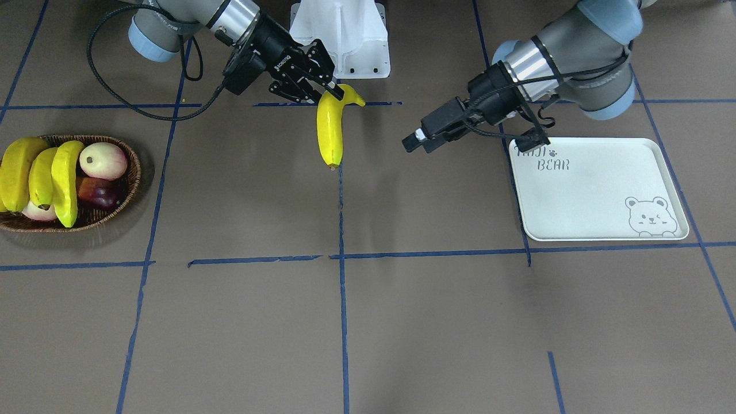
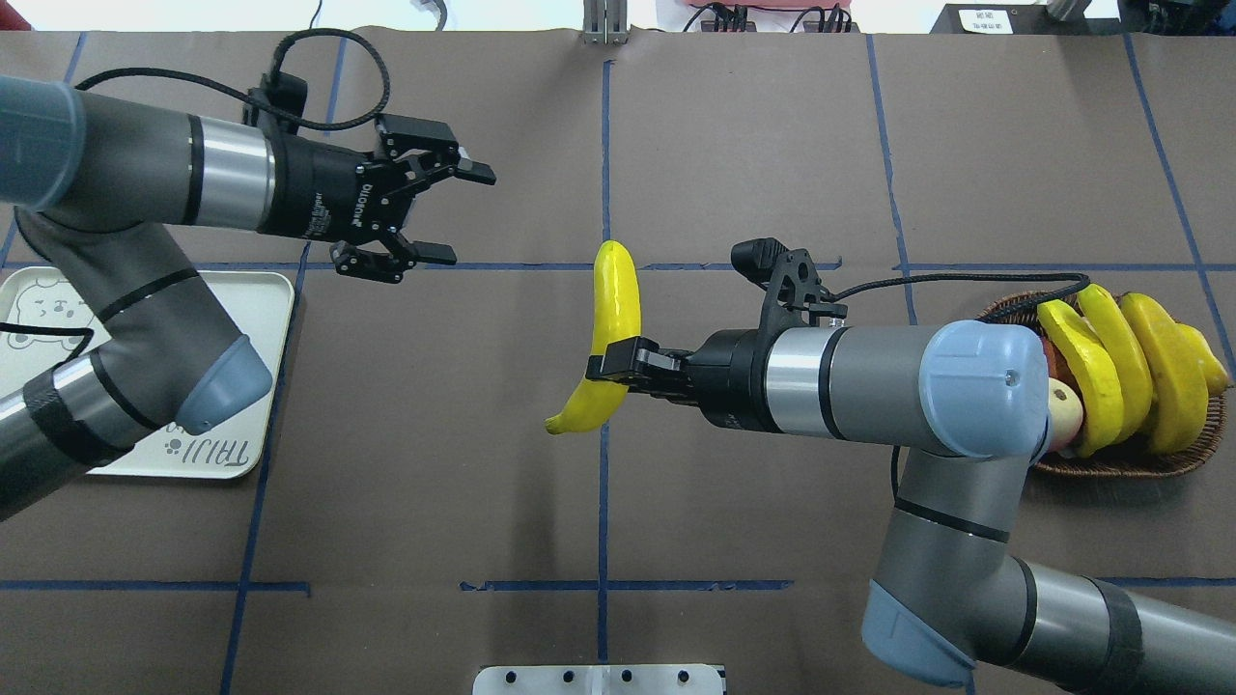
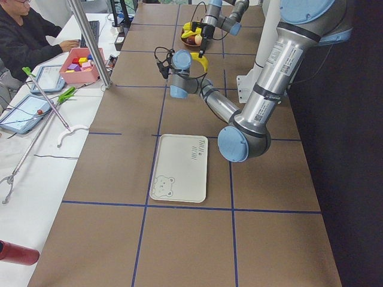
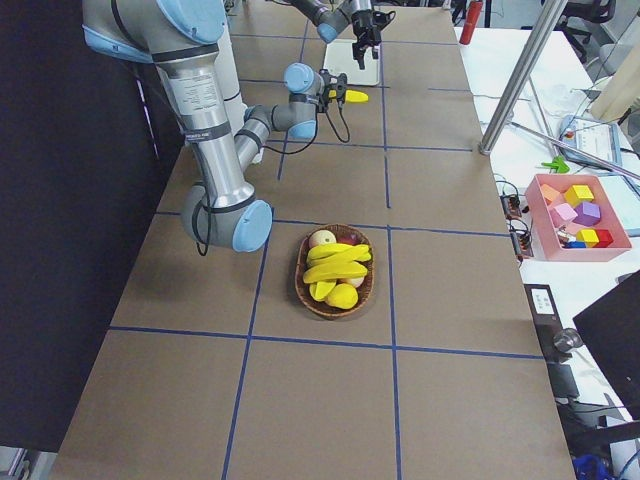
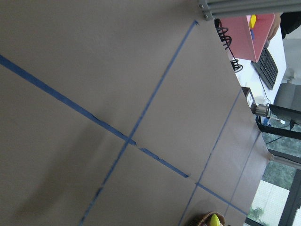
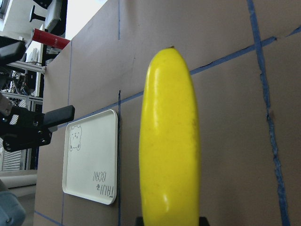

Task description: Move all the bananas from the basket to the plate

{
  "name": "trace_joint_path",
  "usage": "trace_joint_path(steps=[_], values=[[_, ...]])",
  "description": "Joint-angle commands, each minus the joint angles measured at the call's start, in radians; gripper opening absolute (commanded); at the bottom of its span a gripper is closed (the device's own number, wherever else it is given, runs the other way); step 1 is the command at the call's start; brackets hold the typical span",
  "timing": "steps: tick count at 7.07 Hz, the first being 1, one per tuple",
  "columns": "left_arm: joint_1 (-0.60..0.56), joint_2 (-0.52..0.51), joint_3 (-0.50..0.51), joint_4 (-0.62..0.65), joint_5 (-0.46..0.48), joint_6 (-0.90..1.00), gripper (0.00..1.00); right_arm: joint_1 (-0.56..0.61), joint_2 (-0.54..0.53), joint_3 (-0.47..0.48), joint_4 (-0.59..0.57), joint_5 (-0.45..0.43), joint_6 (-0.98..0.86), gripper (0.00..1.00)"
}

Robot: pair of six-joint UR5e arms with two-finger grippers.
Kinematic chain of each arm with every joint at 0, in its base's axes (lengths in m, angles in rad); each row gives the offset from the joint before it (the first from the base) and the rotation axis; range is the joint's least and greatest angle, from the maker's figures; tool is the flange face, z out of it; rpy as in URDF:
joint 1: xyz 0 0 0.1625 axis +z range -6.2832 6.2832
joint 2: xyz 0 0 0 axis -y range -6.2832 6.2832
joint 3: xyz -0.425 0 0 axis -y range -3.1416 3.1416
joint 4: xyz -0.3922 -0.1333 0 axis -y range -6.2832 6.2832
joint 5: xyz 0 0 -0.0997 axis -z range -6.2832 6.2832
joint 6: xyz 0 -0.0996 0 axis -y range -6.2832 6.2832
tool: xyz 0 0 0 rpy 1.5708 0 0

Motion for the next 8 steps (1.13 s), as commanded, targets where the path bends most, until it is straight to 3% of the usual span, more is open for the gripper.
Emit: trace_joint_path(steps=[1, 6, 8], values=[[0.054, -0.062, 0.059, 0.007, 0.019, 0.112, 0.98, -0.017, 0.008, -0.017, 0.000, 0.004, -0.013, 0.00], [0.173, -0.073, 0.067, 0.006, 0.082, 0.262, 0.98, -0.041, 0.041, -0.020, -0.002, 0.001, -0.030, 0.01], [0.187, -0.074, 0.064, 0.004, 0.088, 0.262, 0.90, -0.043, 0.041, -0.025, 0.000, -0.001, -0.030, 0.01]])
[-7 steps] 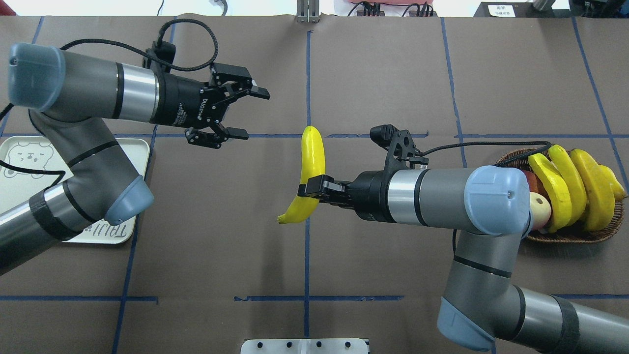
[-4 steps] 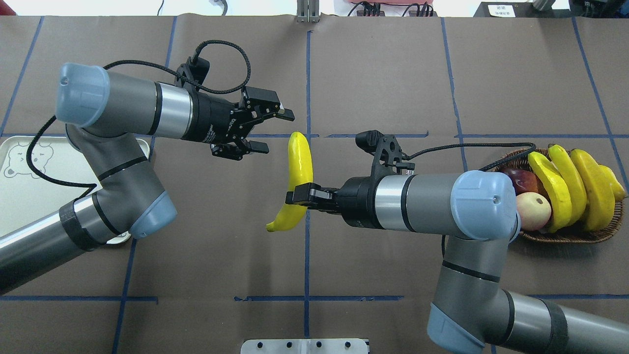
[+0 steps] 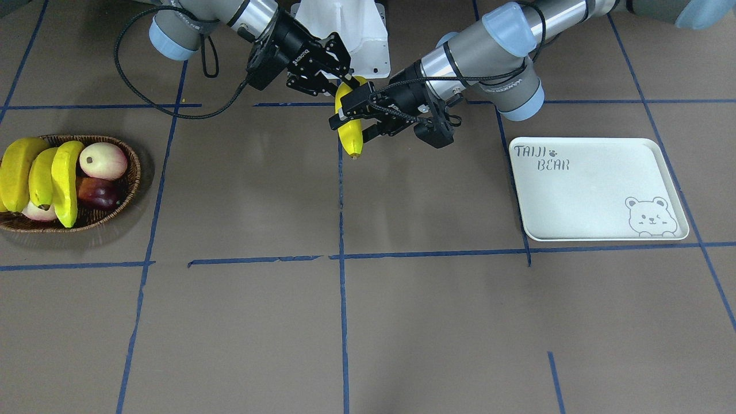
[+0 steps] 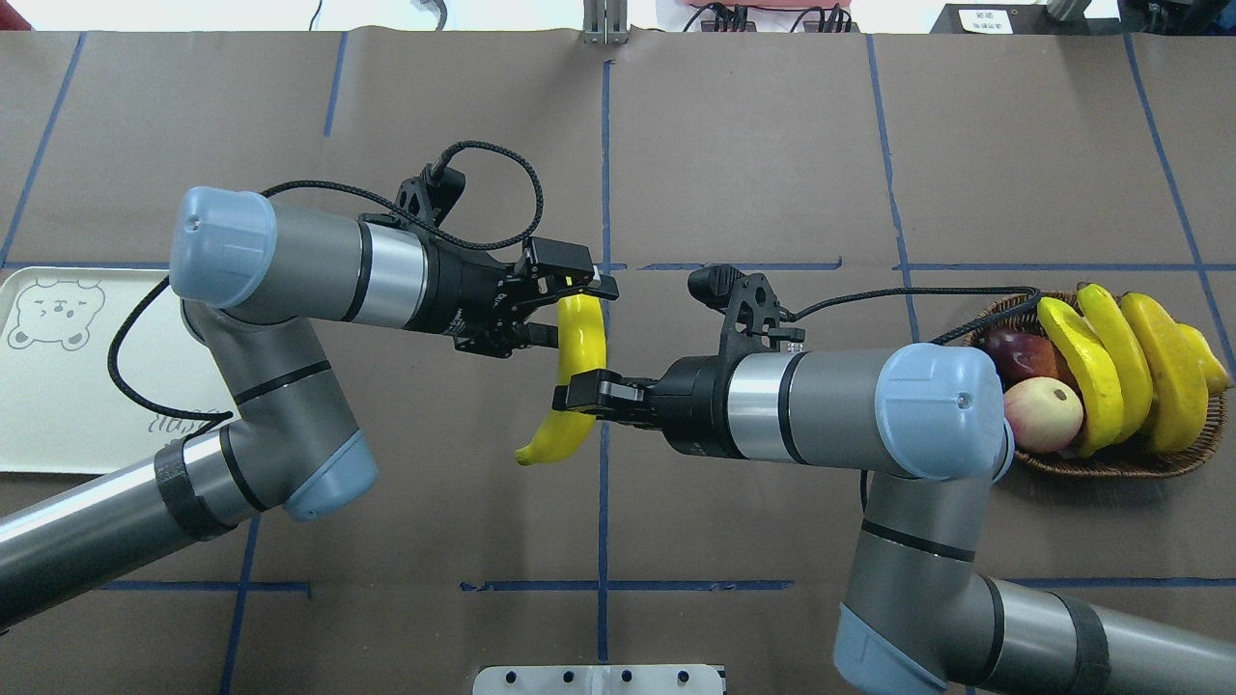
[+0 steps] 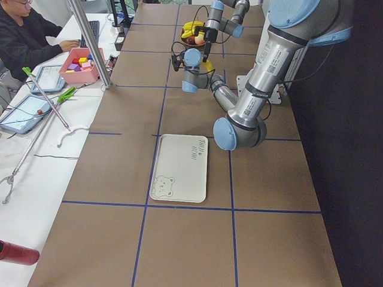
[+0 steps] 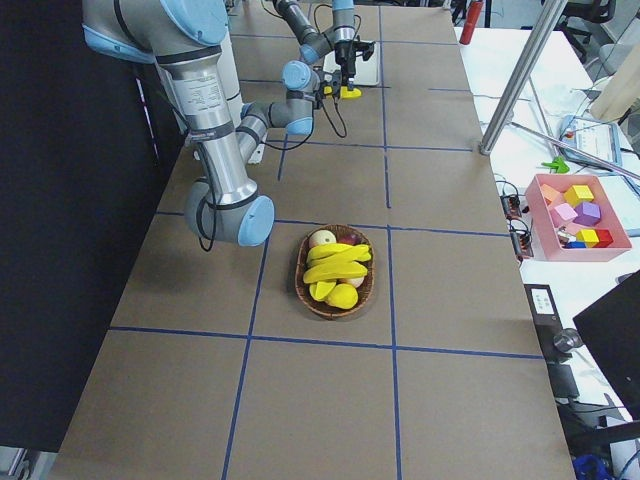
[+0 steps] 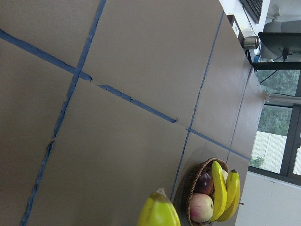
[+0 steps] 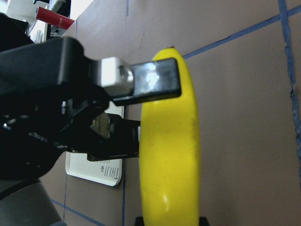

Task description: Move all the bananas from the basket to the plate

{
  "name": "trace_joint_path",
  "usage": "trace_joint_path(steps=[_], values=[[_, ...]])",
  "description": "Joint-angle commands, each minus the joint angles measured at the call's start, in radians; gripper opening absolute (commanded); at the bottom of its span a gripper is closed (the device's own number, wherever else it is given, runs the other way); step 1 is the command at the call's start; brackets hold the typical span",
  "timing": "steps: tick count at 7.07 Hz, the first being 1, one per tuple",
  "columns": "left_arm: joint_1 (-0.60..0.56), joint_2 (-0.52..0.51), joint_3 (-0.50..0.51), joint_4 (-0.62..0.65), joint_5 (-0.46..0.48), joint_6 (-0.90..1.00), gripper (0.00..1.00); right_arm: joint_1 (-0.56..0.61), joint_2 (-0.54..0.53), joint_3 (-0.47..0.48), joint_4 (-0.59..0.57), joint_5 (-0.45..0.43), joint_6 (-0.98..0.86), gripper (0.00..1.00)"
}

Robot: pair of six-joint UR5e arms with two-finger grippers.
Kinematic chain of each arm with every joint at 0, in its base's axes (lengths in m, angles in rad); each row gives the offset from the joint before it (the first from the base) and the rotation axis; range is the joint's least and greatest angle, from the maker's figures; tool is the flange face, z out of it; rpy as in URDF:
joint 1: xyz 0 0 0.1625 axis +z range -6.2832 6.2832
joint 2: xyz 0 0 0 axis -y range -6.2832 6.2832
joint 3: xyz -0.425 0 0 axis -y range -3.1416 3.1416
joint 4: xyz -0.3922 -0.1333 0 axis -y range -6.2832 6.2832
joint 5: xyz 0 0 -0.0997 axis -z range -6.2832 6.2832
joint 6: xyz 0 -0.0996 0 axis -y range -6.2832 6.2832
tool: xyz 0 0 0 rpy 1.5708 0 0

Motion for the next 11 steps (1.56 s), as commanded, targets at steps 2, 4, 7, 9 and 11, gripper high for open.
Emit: trace_joint_path(steps=[2, 4, 7, 9, 11], values=[[0.006, 0.010, -0.009, -0.010, 0.002, 0.037, 0.16, -0.002, -0.001, -0.002, 0.001, -0.001, 0.000, 0.02], [0.006, 0.014, -0.011, -0.003, 0.001, 0.075, 0.00, -0.003, 0.001, -0.002, 0.001, -0.003, 0.006, 0.39], [-0.002, 0.016, -0.011, 0.002, -0.003, 0.074, 0.00, -0.011, -0.005, -0.001, 0.001, -0.003, 0.003, 1.00], [-0.065, 0.053, -0.003, -0.001, -0.010, 0.075, 0.00, 0.001, -0.013, 0.012, 0.001, 0.006, 0.003, 1.00], [-0.198, 0.123, 0.001, 0.158, -0.134, 0.147, 0.00, 0.026, -0.072, 0.061, -0.014, 0.014, 0.003, 1.00]])
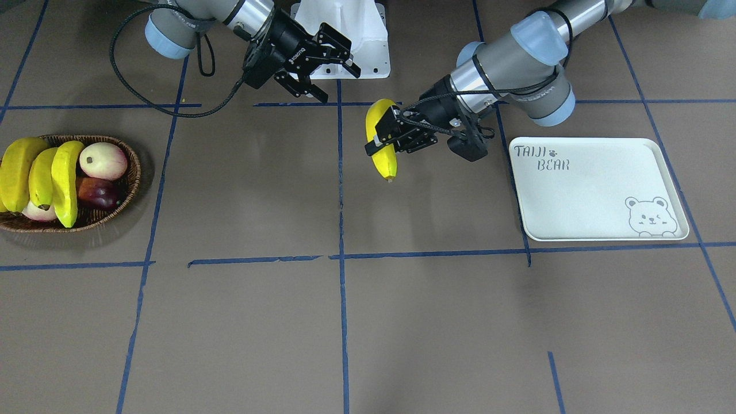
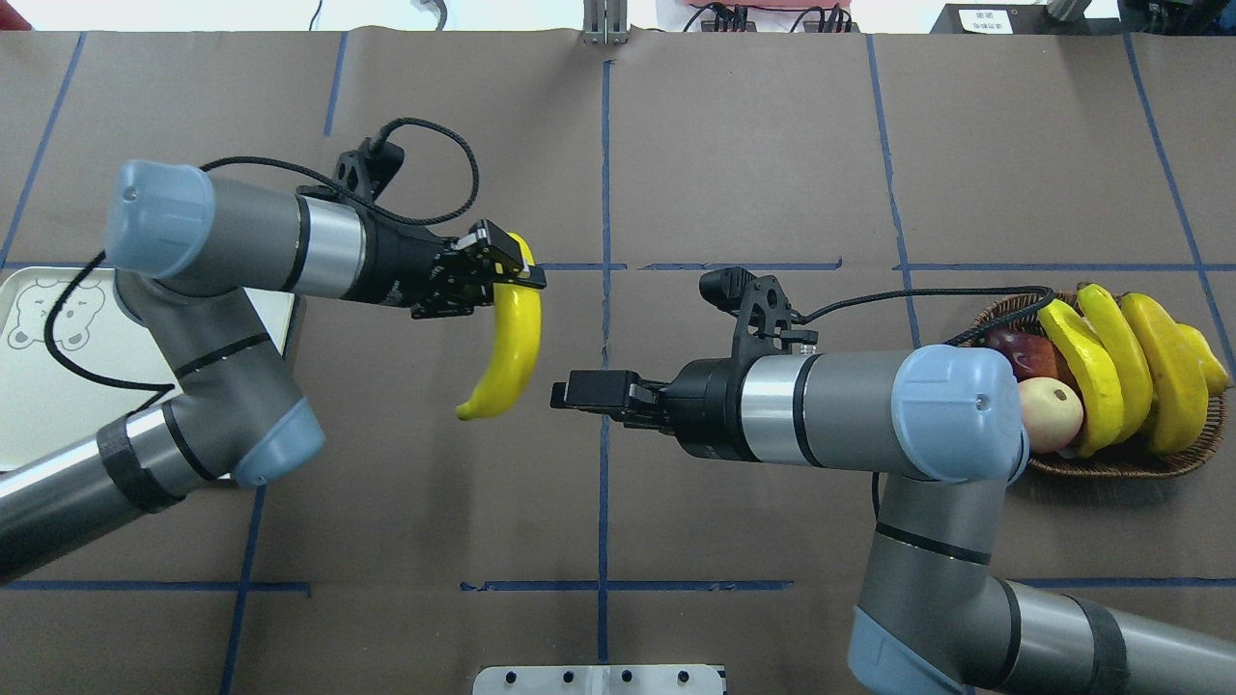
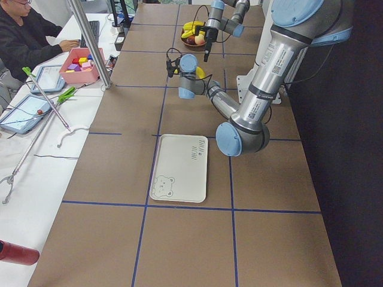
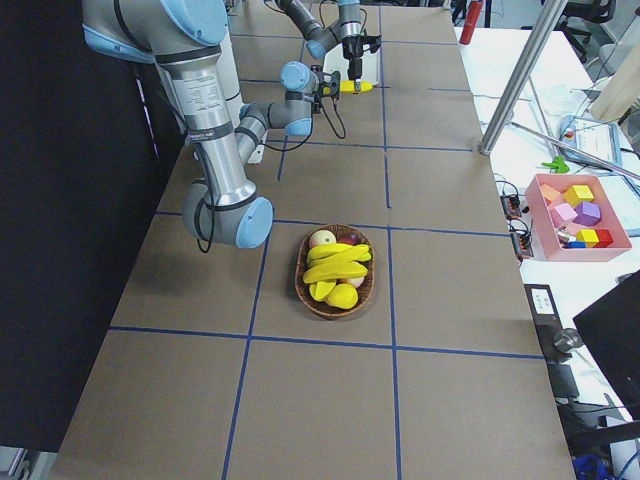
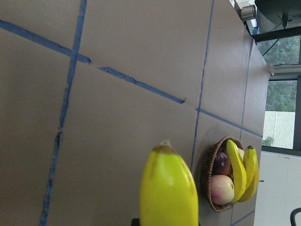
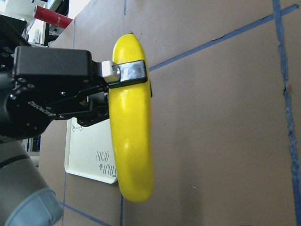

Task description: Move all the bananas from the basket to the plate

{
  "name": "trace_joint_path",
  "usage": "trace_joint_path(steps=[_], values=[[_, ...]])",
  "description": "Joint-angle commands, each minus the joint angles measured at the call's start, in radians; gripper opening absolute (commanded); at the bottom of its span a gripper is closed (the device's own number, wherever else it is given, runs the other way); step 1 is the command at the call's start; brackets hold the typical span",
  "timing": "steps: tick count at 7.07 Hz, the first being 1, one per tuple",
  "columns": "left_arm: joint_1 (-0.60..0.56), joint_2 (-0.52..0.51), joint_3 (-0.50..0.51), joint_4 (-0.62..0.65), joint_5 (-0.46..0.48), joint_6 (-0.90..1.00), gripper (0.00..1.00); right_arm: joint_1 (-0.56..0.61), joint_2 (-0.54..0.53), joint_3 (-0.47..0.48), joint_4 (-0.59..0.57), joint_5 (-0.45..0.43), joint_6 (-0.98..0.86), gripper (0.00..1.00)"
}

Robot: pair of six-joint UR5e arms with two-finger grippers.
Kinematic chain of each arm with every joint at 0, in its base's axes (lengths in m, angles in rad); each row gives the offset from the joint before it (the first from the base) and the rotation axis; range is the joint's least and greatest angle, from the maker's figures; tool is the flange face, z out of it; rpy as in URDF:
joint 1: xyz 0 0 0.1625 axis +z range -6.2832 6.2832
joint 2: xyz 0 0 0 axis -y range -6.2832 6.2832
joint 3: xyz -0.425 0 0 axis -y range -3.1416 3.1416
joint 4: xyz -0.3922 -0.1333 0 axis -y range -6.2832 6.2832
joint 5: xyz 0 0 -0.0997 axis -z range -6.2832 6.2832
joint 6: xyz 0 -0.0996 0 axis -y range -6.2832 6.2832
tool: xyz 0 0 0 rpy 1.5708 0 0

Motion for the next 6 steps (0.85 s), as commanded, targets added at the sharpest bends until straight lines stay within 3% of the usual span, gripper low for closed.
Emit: trace_joint_path(steps=[1, 2, 3, 4, 5, 6], values=[[-0.153, 0.111, -0.015, 0.187, -0.117, 0.194, 0.00, 0.061, -0.091, 0.039, -0.010, 0.008, 0.000, 1.00], [-0.188, 0.231, -0.011, 0.189, -0.116, 0.321, 0.00, 0.111, -0.118, 0.040, -0.068, 0.022, -0.006, 1.00], [-0.230, 0.352, -0.002, 0.194, -0.110, 0.440, 0.00, 0.166, -0.115, 0.055, -0.202, 0.069, -0.096, 1.00], [-0.285, 0.449, 0.005, 0.195, -0.111, 0.558, 0.00, 0.205, -0.109, 0.094, -0.420, 0.104, -0.218, 1.00], [-0.322, 0.509, 0.005, 0.213, -0.111, 0.629, 0.00, 0.214, -0.103, 0.125, -0.558, 0.106, -0.348, 1.00], [-0.350, 0.543, 0.008, 0.242, -0.110, 0.705, 0.00, 0.249, -0.115, 0.139, -0.618, 0.123, -0.420, 1.00]])
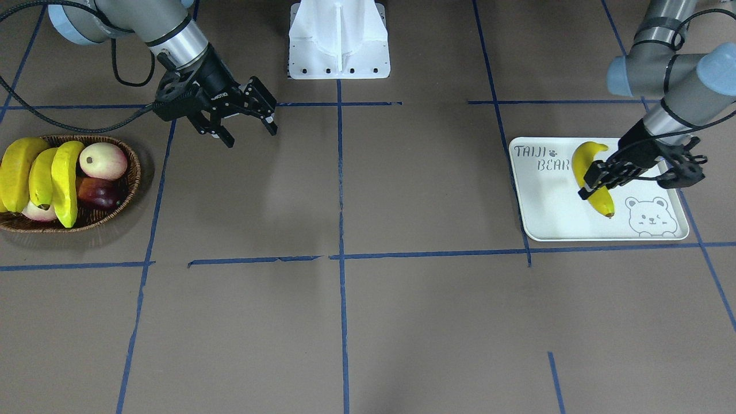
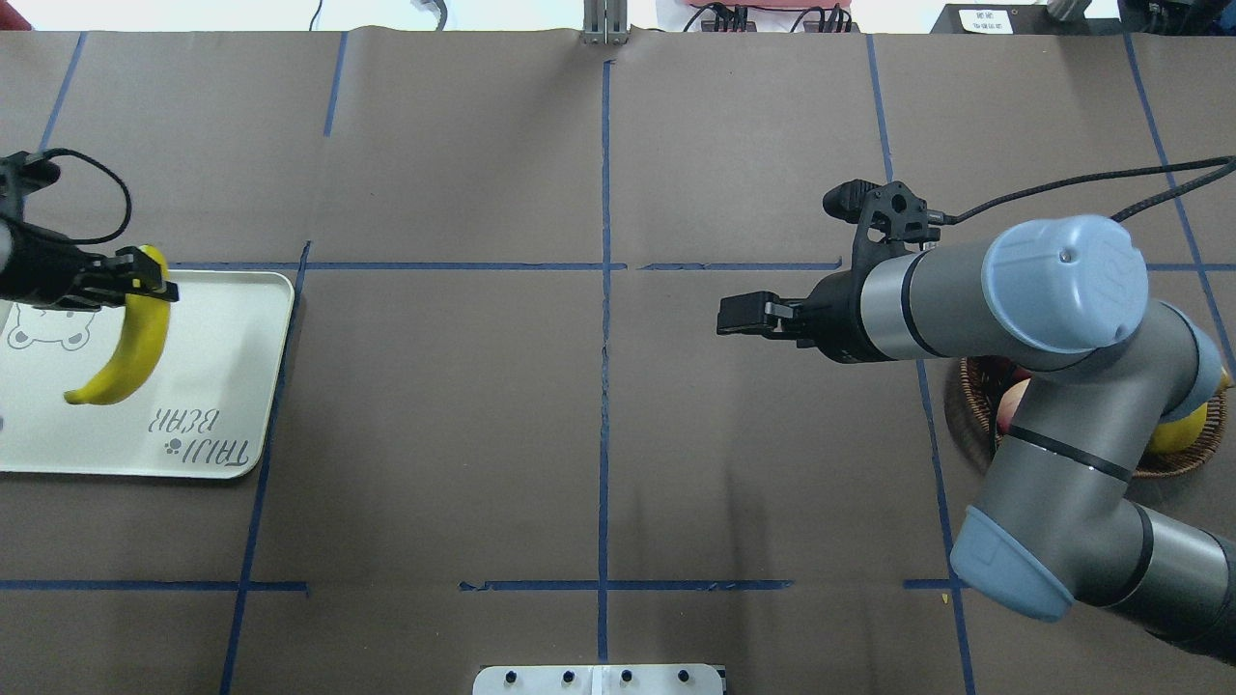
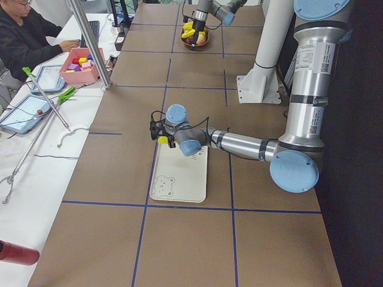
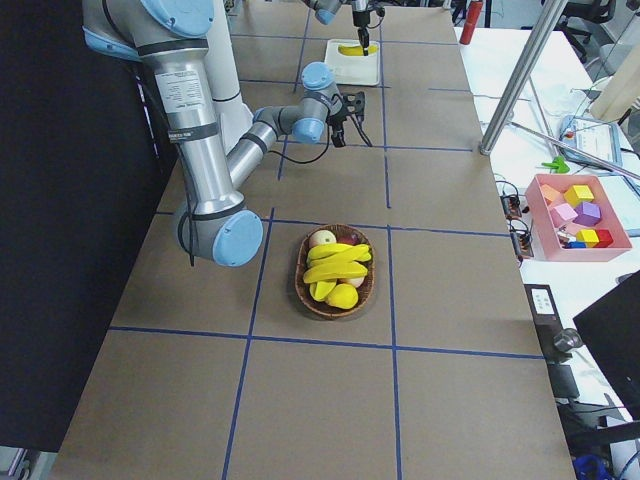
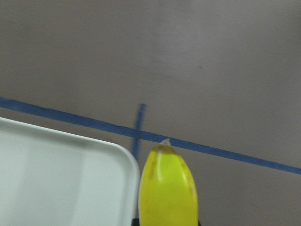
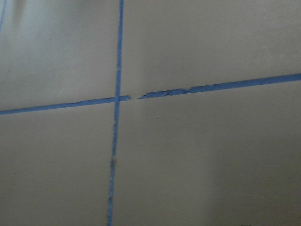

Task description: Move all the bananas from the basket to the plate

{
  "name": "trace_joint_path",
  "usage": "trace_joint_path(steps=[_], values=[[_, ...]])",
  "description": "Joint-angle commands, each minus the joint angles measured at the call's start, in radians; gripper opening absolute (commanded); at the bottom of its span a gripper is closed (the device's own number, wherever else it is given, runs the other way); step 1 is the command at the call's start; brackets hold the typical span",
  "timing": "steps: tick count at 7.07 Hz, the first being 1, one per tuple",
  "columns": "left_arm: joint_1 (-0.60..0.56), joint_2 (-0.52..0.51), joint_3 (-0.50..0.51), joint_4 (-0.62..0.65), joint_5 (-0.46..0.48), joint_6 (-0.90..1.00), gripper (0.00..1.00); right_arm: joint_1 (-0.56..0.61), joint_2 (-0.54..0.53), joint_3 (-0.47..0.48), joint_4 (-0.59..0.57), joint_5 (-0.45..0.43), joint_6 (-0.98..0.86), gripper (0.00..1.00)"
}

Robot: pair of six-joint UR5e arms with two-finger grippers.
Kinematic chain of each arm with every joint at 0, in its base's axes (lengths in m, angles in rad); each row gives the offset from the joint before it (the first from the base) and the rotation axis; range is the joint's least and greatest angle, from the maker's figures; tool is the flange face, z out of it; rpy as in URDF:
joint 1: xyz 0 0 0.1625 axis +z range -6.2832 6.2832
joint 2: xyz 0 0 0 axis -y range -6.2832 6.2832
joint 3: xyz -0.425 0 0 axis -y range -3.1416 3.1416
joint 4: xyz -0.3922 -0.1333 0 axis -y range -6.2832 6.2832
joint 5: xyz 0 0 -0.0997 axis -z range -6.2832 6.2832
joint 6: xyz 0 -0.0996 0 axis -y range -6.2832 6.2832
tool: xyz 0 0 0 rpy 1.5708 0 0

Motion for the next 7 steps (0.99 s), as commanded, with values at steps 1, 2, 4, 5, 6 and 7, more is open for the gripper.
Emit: trace_joint_path(steps=[1, 2, 4, 5, 6, 7], values=[[-0.042, 0.070, 0.009, 0.040, 0.010, 0.114, 0.00, 0.091, -0.015, 0.023, -0.150, 0.090, -0.168, 1.00], [-0.040, 0.070, 0.026, 0.041, 0.033, 0.116, 0.00, 0.119, -0.031, 0.048, -0.150, 0.135, -0.181, 1.00], [-0.040, 0.070, 0.072, 0.038, 0.064, 0.170, 0.00, 0.130, -0.045, 0.068, -0.176, 0.143, -0.182, 1.00], [-0.042, 0.073, 0.088, 0.038, 0.073, 0.217, 0.00, 0.157, -0.080, 0.071, -0.175, 0.151, -0.205, 1.00], [-0.040, 0.073, 0.097, 0.038, 0.084, 0.228, 0.04, 0.202, -0.119, 0.069, -0.177, 0.174, -0.290, 1.00], [-0.040, 0.072, 0.097, 0.038, 0.084, 0.227, 0.59, 0.237, -0.154, 0.068, -0.175, 0.182, -0.367, 1.00]])
